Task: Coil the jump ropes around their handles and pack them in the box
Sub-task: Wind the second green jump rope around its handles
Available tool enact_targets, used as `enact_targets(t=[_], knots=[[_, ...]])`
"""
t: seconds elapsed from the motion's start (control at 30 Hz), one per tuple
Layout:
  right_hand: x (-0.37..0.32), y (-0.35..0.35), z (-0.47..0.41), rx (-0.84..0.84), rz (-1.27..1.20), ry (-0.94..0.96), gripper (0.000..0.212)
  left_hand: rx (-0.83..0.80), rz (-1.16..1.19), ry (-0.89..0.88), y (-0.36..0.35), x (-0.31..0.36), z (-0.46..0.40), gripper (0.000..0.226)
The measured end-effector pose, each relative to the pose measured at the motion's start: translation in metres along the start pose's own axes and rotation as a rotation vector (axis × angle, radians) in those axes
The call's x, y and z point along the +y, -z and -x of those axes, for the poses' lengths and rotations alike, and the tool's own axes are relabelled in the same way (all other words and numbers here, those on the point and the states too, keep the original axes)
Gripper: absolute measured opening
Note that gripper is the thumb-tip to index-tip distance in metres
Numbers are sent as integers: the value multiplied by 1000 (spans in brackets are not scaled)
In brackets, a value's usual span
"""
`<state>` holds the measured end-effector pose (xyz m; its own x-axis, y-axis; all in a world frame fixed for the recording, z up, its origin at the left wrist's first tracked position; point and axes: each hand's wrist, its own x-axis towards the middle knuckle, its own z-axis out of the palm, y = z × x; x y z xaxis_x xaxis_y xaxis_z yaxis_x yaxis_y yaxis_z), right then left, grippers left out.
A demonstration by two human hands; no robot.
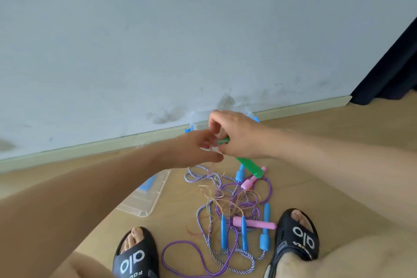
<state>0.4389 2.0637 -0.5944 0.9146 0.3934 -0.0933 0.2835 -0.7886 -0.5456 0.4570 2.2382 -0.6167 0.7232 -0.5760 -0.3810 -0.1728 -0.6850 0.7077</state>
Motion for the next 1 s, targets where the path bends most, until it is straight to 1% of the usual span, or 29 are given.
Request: enact_targets(t=[0.03, 0.07, 0.13, 0.23, 0.37, 0.57, 0.67, 0.77, 0.87, 0.93, 1.0], knots=[[-10, 9, 4, 13, -47, 6, 29, 5, -7, -17, 6, 5, 5, 12], [-18, 16, 7, 21, -94, 1, 29, 9, -18, -38, 12, 10, 11, 7], [-28, 26, 11, 25, -176, -35, 32, -5, -1, -47, 22, 18, 22, 17], [-28, 32, 15, -17, -286, -109, 35, 12, 3, -43, 36, 22, 33, 22], [-25, 29, 11, -142, -249, -150, 24, 125, -96, -59, 46, 16, 38, 27], [-26, 30, 3, -166, -256, -155, 16, 136, -134, -71, 55, 9, 36, 30], [-26, 35, 2, -208, -225, -179, 12, 219, -191, -76, 62, 11, 35, 33], [-27, 38, 0, -192, -221, -176, 15, 310, -260, -126, 69, 14, 35, 34], [-28, 41, -4, -143, -259, -139, 12, 379, -277, -139, 76, 14, 33, 38], [-27, 40, -6, -138, -315, -122, 20, 403, -258, -136, 79, 14, 32, 40], [-27, 37, -6, -138, -320, -116, 18, 397, -257, -132, 81, 13, 32, 41]])
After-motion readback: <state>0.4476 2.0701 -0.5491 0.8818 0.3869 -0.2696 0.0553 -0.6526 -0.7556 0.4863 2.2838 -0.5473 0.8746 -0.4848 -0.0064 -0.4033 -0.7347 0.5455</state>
